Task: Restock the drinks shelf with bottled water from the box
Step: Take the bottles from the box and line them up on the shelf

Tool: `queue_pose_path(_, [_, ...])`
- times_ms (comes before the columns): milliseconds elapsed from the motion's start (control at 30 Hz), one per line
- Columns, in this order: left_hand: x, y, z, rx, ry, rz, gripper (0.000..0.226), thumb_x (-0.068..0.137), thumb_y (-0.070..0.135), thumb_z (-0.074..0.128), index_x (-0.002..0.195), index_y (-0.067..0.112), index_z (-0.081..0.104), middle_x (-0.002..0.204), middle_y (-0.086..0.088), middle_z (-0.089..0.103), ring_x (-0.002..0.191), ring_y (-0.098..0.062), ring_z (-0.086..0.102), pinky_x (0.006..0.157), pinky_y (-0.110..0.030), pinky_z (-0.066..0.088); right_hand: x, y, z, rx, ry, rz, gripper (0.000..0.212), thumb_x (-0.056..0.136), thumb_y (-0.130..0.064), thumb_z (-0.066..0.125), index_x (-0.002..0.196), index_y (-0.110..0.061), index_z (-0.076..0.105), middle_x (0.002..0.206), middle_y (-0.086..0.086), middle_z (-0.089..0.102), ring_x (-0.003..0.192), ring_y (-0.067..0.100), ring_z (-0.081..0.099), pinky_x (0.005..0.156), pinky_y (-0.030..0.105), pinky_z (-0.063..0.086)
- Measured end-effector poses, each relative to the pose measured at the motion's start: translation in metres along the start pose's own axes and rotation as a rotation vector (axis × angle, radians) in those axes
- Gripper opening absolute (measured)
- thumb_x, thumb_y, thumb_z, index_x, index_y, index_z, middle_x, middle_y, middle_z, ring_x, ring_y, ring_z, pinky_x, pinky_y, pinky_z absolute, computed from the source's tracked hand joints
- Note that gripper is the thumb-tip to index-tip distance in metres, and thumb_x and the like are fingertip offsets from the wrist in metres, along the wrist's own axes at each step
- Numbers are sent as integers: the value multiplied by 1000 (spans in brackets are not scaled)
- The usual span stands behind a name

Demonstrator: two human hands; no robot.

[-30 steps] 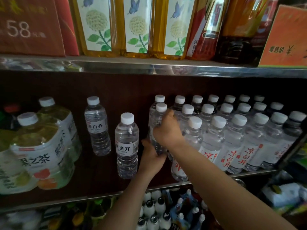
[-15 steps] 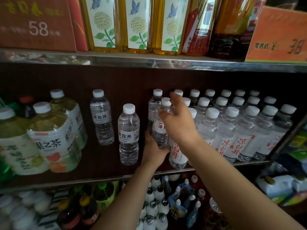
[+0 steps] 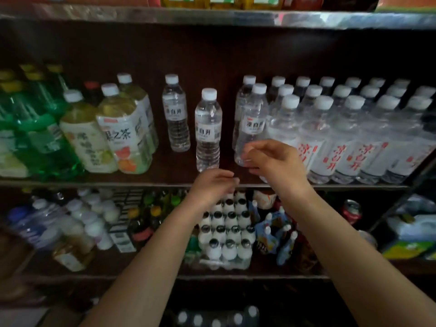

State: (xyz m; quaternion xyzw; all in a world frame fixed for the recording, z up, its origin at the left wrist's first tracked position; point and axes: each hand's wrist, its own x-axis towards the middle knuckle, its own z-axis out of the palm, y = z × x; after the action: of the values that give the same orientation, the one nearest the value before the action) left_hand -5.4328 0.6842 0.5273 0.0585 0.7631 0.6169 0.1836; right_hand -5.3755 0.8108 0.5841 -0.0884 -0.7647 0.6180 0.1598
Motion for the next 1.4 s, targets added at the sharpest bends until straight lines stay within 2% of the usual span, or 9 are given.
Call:
queue_pose_path(200, [-35, -71, -16, 43, 1, -90, 28, 87, 25, 68, 113, 17, 65, 102, 1, 71, 90, -11, 69, 86, -29, 54, -45, 76, 13, -48, -72, 166, 13, 91, -29, 62, 83, -19, 67, 88, 3, 73, 82, 15, 69, 75, 29, 54])
queue_pose_path(400, [-62, -206, -19, 89, -82, -251, 32, 82, 18, 72, 112, 20, 61, 106, 2, 67, 92, -6, 63, 75, -19, 51, -105, 196, 39, -77, -115, 400, 11, 86, -21, 69, 92, -12, 70, 95, 0, 69, 91, 15, 66, 78, 26, 52])
queue_pose_path(533, [-66, -322, -34, 143, -107, -399, 60, 75, 7, 78, 127, 18, 51, 128, -7, 56, 109, -18, 56, 93, -34, 50, -144, 286, 67, -68, -191, 508, 9, 82, -19, 74, 83, -15, 67, 75, -4, 66, 71, 7, 63, 67, 18, 50])
queue_pose_path(667, [-63, -430, -43, 238, -61, -484, 88, 73, 5, 79, 146, 20, 31, 147, -5, 36, 134, -26, 37, 98, -34, 42, -180, 374, 106, -122, -319, 609, 15, 81, -28, 76, 89, -24, 64, 80, -7, 68, 82, 13, 65, 74, 27, 53])
queue_pose_path(800, [-44, -526, -38, 325, -52, -431, 107, 70, 8, 82, 151, 25, 15, 157, -4, 18, 141, -25, 25, 108, -38, 35, -222, 448, 143, -58, -406, 640, 15, 87, -18, 69, 100, -16, 63, 87, -5, 65, 82, 7, 62, 62, 10, 48])
queue_pose_path(967, [-10, -605, -28, 339, -82, -354, 124, 60, 17, 89, 151, 32, 7, 152, 7, 24, 139, -19, 30, 110, -43, 37, -245, 512, 166, 31, -493, 737, 16, 86, -20, 70, 100, -20, 63, 97, -2, 68, 91, 9, 65, 85, 25, 53])
queue_pose_path(1067, [9, -642, -21, 295, -62, -262, 114, 58, 7, 89, 148, 30, 23, 138, 9, 43, 130, -17, 44, 106, -39, 42, -252, 539, 170, 60, -515, 714, 18, 85, -20, 70, 103, -18, 65, 99, -3, 70, 92, 6, 66, 79, 16, 53])
queue_pose_path(1233, [22, -670, -15, 335, 140, -97, 57, 55, 13, 90, 93, 36, 55, 97, 13, 65, 97, -9, 62, 80, -25, 49, -258, 569, 177, 63, -541, 710, 19, 84, -21, 71, 103, -20, 66, 98, -2, 70, 93, 8, 67, 87, 26, 54])
queue_pose_path(1400, [7, -651, -30, 400, 170, -115, 54, 54, 23, 90, 98, 32, 60, 92, 18, 64, 89, -2, 60, 68, -12, 43, -261, 568, 186, 9, -565, 670, 25, 84, -19, 71, 107, -18, 62, 97, 1, 69, 93, 11, 66, 80, 23, 53])
